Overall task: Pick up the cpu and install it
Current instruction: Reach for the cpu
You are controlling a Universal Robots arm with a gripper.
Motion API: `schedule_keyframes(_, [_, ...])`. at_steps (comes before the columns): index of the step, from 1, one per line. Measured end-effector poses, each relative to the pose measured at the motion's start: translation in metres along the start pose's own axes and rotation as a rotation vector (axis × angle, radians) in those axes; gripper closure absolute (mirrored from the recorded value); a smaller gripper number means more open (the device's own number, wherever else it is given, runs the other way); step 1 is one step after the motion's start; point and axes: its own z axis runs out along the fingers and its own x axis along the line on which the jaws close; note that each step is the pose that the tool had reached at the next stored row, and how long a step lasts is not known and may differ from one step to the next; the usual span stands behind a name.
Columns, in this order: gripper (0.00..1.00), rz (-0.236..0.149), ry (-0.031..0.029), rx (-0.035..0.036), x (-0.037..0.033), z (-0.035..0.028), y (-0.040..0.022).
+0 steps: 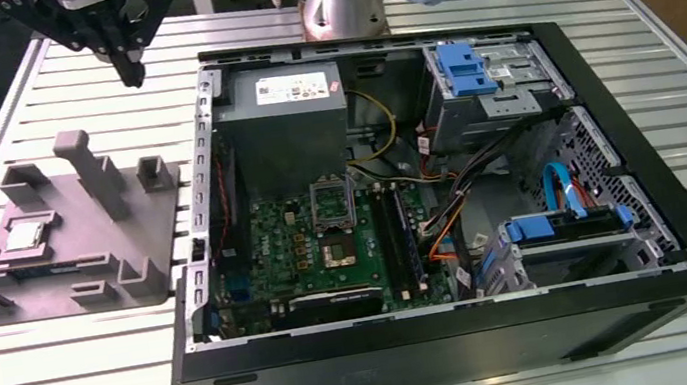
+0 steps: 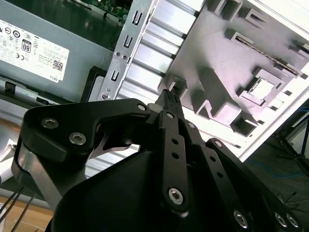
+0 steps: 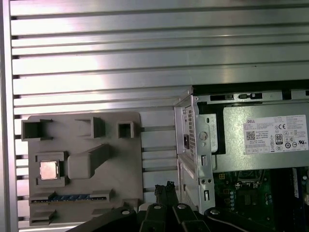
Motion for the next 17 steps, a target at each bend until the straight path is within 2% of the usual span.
schedule_keyframes(17, [0.89,0.000,0.0001,0.0001,0.0037,0.0000,-0.0003])
